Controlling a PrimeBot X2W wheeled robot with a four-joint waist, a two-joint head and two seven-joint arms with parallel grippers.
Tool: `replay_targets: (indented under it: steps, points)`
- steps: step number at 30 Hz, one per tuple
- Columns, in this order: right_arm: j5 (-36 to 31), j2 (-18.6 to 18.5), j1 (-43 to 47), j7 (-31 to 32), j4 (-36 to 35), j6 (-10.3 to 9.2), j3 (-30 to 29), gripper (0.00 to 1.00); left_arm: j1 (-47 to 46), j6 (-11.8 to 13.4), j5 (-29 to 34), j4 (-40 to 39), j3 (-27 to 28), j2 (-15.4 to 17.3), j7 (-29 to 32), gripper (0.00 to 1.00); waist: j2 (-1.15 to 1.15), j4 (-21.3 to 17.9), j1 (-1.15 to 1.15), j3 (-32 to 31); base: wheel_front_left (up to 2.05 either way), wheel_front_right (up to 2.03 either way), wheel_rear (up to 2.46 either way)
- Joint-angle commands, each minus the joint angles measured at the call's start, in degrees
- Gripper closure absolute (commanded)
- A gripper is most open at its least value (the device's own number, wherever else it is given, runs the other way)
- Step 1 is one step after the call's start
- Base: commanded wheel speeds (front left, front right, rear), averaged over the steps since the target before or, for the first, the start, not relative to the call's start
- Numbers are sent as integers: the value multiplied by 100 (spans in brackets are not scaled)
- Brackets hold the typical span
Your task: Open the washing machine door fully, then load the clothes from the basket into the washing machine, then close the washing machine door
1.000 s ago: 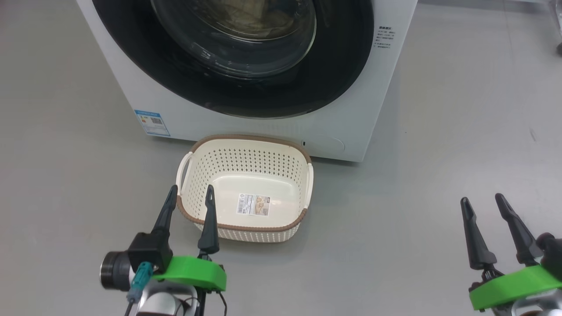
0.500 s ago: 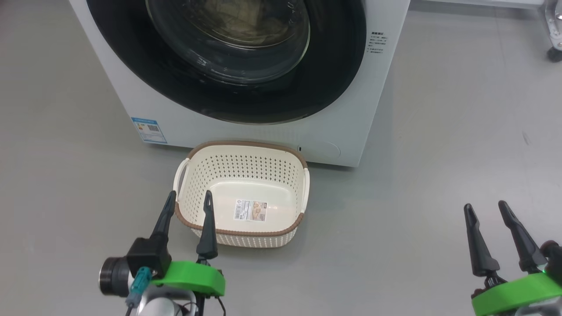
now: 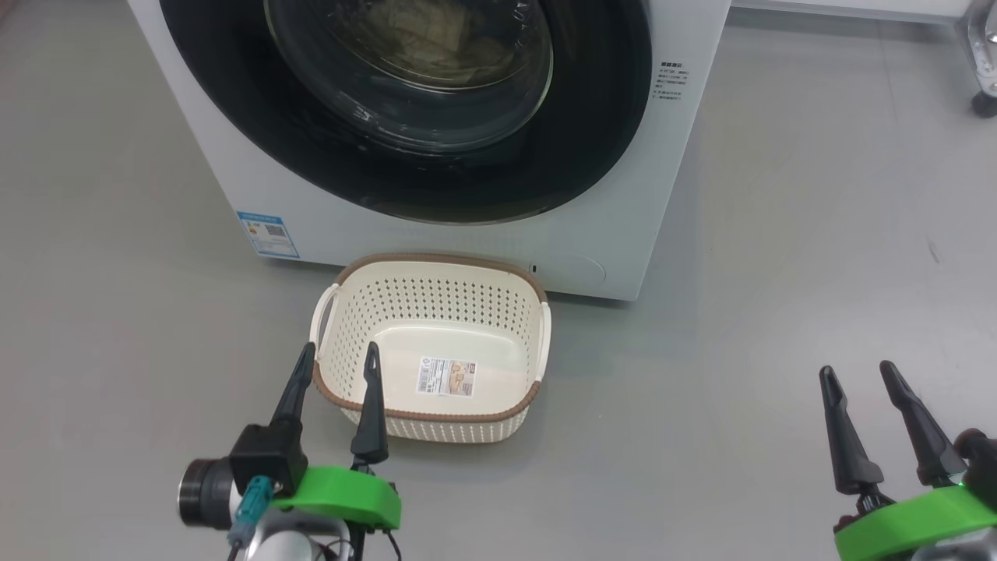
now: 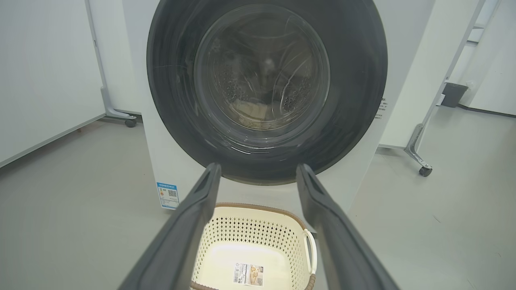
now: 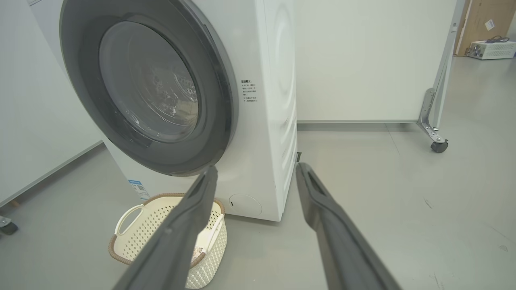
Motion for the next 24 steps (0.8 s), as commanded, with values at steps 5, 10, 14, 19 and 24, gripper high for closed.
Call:
replay_targets:
  steps: [5,10,14,19,24]
  points:
    - [53,-71,-67,-2,-157,-21,132,0,-123,-7,57,-147,173,79,-55,0,0,-9,0,-4,0,0,0]
    - [117,-71,-81,3,-119,-21,135,0,-139,-8,74,-151,165,83,-55,0,0,-17,0,12,0,0,0]
    - [105,14,11,4,198,1,32,100,28,1,-4,145,-30,-14,20,100,0,-14,0,16,0,0,0]
    - [114,71,96,6,736,1,123,100,412,1,-19,611,-95,-15,38,100,0,-17,0,16,0,0,0]
    - [363,59,78,36,903,0,160,100,532,-25,-262,714,-47,-5,87,100,0,-37,0,5,0,0,0]
